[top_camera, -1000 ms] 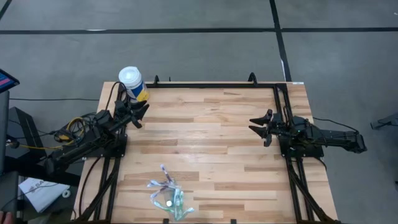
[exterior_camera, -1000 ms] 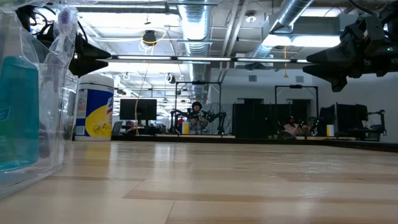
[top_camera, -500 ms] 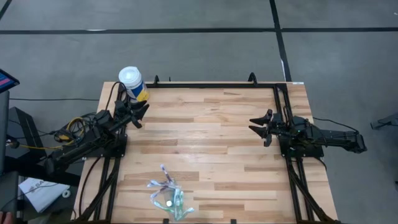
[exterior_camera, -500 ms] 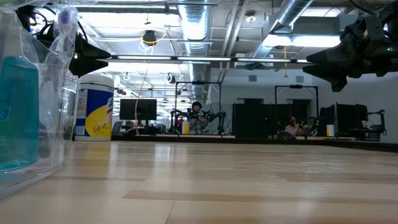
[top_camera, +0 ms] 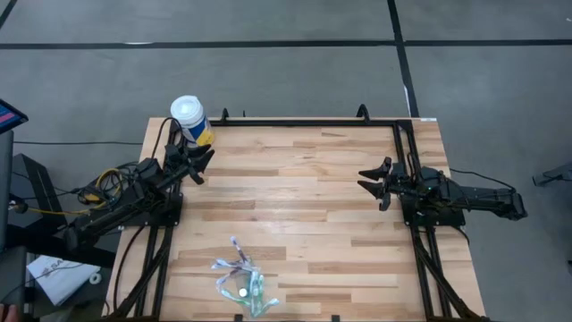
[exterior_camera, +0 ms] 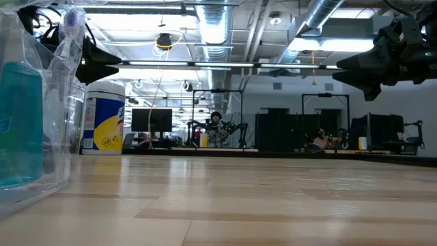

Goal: Pick & Place toothbrushing station
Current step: Return to Home Position

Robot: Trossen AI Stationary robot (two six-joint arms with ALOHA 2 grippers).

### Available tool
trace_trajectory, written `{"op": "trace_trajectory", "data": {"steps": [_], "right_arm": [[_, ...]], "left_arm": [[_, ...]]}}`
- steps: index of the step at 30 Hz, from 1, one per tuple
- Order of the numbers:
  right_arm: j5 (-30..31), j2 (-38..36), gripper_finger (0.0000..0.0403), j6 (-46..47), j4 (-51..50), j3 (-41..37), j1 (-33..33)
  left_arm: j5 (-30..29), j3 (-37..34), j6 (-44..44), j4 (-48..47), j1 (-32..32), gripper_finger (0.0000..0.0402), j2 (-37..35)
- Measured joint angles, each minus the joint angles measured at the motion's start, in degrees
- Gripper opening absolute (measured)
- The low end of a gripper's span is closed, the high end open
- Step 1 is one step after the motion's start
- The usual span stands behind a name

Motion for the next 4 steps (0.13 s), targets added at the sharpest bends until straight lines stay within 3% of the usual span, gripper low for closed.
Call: {"op": "trace_trajectory", "data": {"steps": [4], "right_arm": [[0.0, 0.0, 0.0169, 0.0, 0.0, 0.0, 0.0]], "left_arm": [[0.0, 0.0, 0.0, 0.0, 0.0, 0.0159, 0.0]]}}
